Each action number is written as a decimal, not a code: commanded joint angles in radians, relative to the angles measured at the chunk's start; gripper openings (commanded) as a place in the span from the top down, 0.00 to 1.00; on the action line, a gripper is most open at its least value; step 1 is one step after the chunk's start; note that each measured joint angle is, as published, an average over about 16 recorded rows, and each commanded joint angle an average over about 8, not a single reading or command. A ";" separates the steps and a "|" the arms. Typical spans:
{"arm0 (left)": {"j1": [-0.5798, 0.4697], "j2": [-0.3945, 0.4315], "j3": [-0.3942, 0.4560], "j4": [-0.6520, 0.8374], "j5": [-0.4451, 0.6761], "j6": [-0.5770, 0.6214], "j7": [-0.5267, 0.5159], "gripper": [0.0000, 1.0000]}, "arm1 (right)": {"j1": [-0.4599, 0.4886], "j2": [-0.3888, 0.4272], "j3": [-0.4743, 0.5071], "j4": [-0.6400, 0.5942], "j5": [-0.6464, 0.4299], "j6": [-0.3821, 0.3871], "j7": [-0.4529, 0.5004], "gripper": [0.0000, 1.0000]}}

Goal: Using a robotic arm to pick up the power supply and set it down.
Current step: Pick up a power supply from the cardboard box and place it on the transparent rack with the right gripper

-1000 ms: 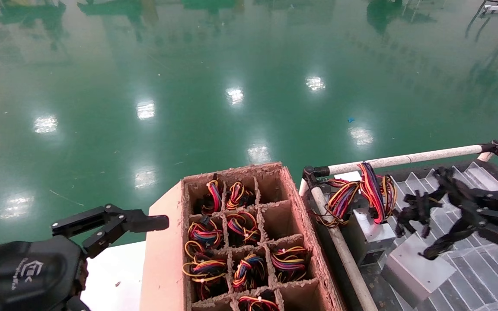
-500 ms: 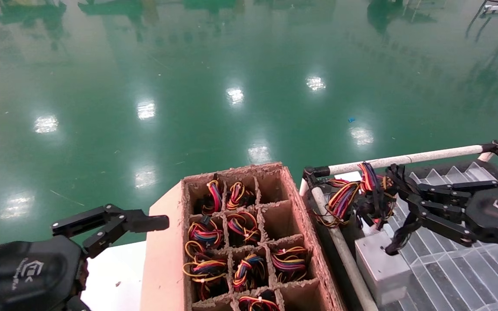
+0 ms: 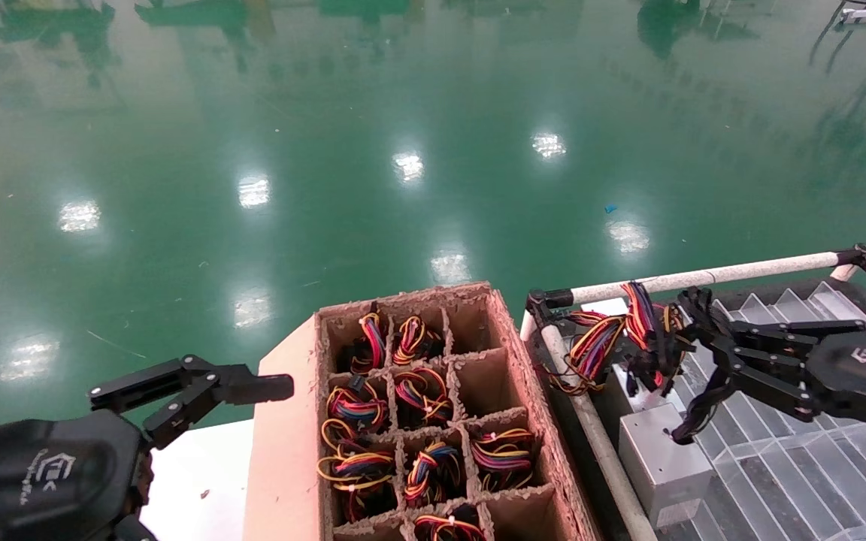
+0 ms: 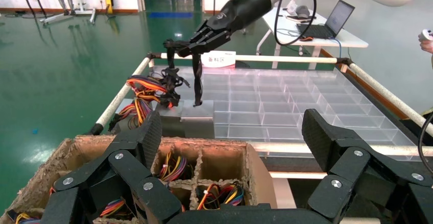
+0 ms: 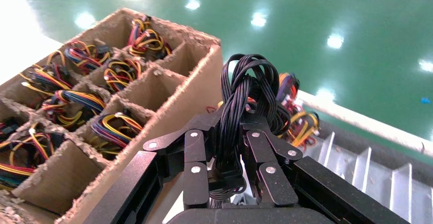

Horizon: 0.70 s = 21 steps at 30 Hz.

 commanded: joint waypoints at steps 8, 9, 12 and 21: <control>0.000 0.000 0.000 0.000 0.000 0.000 0.000 0.00 | -0.096 0.016 0.046 -0.010 0.024 0.042 -0.020 1.00; 0.000 0.000 0.000 0.000 0.000 0.000 0.000 0.00 | -0.105 0.018 0.051 -0.011 0.027 0.045 -0.022 1.00; 0.000 0.000 0.000 0.000 0.000 0.000 0.000 0.00 | -0.131 0.024 0.066 -0.013 0.036 0.053 -0.028 1.00; 0.000 0.000 0.000 0.000 0.000 0.000 0.000 0.00 | -0.210 0.041 0.105 -0.015 0.052 0.074 -0.035 0.78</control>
